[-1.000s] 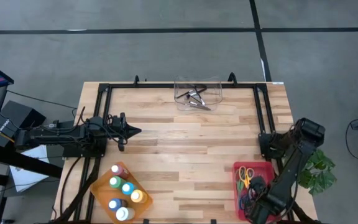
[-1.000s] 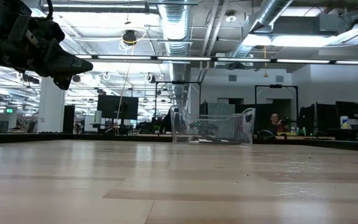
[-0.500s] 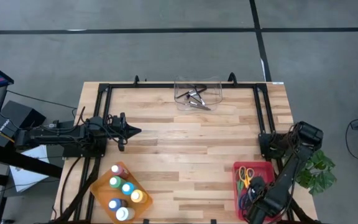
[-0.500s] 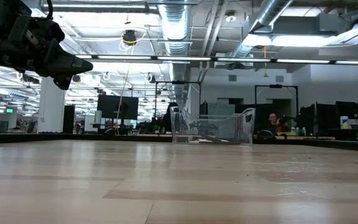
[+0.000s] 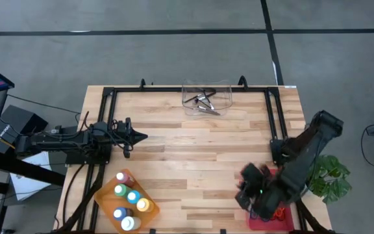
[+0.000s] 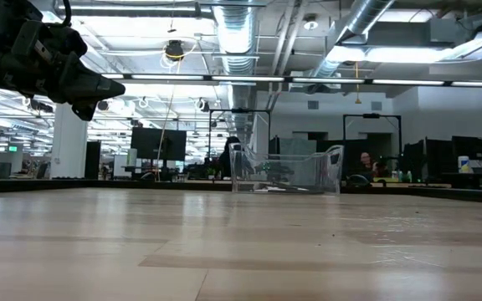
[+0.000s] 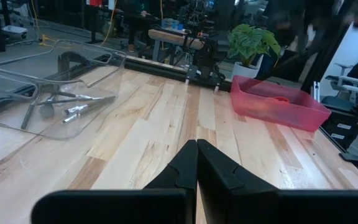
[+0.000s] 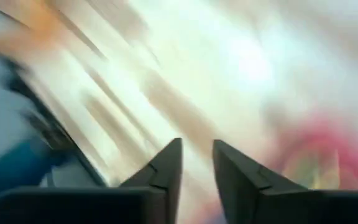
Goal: Pick & Place Paint Supplies
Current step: Return to Home Position
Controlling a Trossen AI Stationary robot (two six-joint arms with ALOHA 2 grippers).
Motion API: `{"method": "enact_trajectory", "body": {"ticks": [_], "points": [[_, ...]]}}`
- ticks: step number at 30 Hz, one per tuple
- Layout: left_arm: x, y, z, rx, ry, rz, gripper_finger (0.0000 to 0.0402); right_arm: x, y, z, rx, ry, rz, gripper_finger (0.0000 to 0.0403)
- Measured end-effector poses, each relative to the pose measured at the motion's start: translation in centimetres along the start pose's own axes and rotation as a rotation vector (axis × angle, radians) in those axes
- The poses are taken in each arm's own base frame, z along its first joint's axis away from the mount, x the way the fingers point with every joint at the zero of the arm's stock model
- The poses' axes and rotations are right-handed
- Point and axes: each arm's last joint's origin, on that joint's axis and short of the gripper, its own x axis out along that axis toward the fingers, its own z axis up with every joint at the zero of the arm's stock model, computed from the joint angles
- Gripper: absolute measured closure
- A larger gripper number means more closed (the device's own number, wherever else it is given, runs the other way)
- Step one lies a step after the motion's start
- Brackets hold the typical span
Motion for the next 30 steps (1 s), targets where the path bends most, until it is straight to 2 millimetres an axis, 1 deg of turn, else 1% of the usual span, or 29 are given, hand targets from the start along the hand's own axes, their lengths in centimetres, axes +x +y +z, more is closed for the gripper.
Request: {"method": "enact_trajectory", "body": {"ticks": [2,4,6,8,11,14,17,20,22,26,30], "points": [[0.0,0.0,0.0,0.0,0.0,0.0,0.0401,-1.1,0.3,2.2,-0.15,-0.165,0.089,0.0351],[0.0,0.0,0.0,0.0,0.0,0.0,0.0402,-2.2,0.3,4.5,-0.3,-0.299,0.136,0.0386],[0.0,0.0,0.0,0.0,0.0,0.0,0.0402,-3.3,-0.1,7.1,-0.404,-0.39,0.168,0.0394],[0.0,0.0,0.0,0.0,0.0,0.0,0.0402,-4.5,-1.1,9.6,-0.468,-0.46,0.17,0.0393],[0.0,0.0,0.0,0.0,-0.001,0.0,0.0401,-6.2,-3.4,12.8,-0.55,-0.539,0.148,0.04],[0.0,0.0,0.0,0.0,-0.001,0.0,0.0401,-7.4,-6.0,14.9,-0.58,-0.606,0.144,0.0401],[0.0,0.0,0.0,0.0,0.0,0.0,0.0402,-7.4,-8.4,15.6,-0.613,-0.651,0.185,0.0401],[0.0,0.0,0.0,0.0,-0.001,0.0,0.0402,-6.3,-11.0,15.2,-0.619,-0.688,0.215,0.0402],[0.0,0.0,0.0,0.0,0.0,0.0,0.0401,-5.3,-12.9,14.5,-0.591,-0.722,0.238,0.0402],[0.0,0.0,0.0,0.0,0.0,0.0,0.0402,-2.4,-16.3,12.7,-0.555,-0.778,0.305,0.0402],[0.0,0.0,0.0,0.0,0.0,0.0,0.0401,0.0,-18.9,10.8,-0.563,-0.89,0.381,0.0402]]}}
